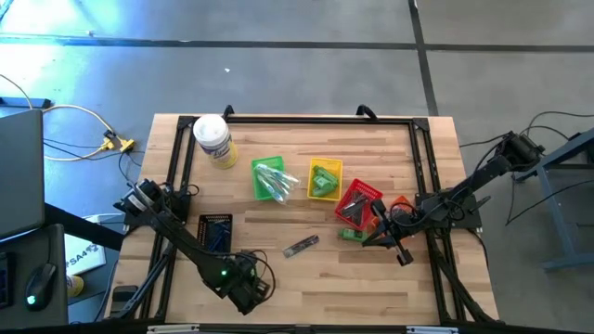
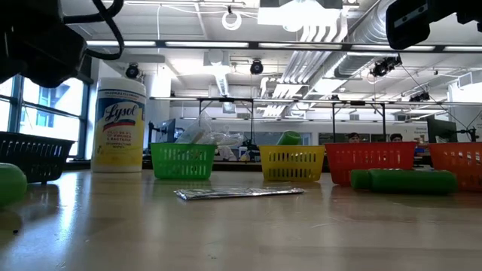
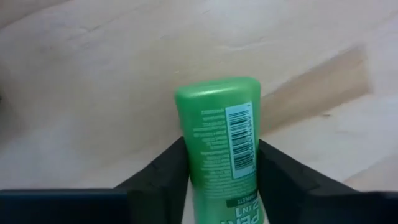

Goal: Pick & Place Travel size toiletries
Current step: Put the green shampoo into the yellow bin

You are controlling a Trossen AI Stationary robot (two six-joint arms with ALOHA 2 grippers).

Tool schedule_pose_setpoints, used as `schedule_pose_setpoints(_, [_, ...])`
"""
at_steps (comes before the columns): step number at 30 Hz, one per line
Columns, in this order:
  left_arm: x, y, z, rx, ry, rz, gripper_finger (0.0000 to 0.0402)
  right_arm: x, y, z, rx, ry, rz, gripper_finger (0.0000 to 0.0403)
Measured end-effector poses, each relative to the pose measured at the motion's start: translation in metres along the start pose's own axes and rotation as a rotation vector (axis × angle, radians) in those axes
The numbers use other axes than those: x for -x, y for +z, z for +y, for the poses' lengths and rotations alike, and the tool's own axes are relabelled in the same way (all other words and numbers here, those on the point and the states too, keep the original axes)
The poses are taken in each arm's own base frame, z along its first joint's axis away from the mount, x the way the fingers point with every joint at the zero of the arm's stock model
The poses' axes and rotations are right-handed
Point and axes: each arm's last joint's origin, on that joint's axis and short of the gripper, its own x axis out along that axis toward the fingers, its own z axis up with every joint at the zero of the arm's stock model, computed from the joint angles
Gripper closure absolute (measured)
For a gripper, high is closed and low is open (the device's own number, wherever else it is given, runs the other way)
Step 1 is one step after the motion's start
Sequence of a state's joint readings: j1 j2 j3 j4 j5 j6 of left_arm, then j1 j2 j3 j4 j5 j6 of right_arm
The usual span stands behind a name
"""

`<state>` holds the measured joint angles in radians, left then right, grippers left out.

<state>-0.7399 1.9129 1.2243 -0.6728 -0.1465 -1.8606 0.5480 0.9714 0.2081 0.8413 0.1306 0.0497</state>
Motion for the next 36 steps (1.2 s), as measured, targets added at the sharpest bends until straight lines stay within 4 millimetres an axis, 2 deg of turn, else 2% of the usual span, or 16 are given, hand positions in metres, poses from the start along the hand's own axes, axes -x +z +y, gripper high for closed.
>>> schedule_pose_setpoints(3, [0.0, 0.0, -0.002, -0.045, -0.024, -0.006, 0.0277, 0.0, 0.0, 0.0, 0.001, -0.002, 0.0, 0.0401])
schedule_pose_setpoints(11, [0.006, 0.008, -0.016, -0.277, -0.131, -0.087, 0.0286, 0.0, 0.0, 0.0, 0.001, -0.002, 0.0, 0.0401])
schedule_pose_setpoints(14, [0.016, 0.019, -0.026, -0.392, -0.087, -0.112, 0.0287, 0.0, 0.0, 0.0, 0.002, -0.003, -0.001, 0.0401])
schedule_pose_setpoints(16, [0.03, 0.031, -0.037, -0.461, -0.06, -0.13, 0.0288, 0.0, 0.0, -0.001, 0.002, -0.015, -0.001, 0.0401])
schedule_pose_setpoints(20, [0.063, 0.067, -0.055, -0.657, 0.028, -0.262, 0.0288, 0.0, 0.0, -0.002, 0.002, -0.053, -0.003, 0.0401])
schedule_pose_setpoints(25, [0.116, 0.124, -0.073, -0.875, 0.209, -0.505, 0.0288, 0.0, 0.0, -0.002, -0.015, -0.054, -0.003, 0.0401])
schedule_pose_setpoints(29, [0.151, 0.177, -0.078, -0.886, 0.263, -0.58, 0.0288, 0.0, 0.0, -0.001, -0.053, -0.051, -0.004, 0.0401])
schedule_pose_setpoints(32, [0.167, 0.224, -0.075, -0.903, 0.254, -0.567, 0.0288, 0.0, 0.0, -0.001, -0.06, -0.051, -0.004, 0.0401])
schedule_pose_setpoints(36, [0.169, 0.281, -0.065, -1.119, 0.239, -0.53, 0.0288, 0.0, -0.003, -0.002, -0.055, -0.052, 0.026, 0.0401])
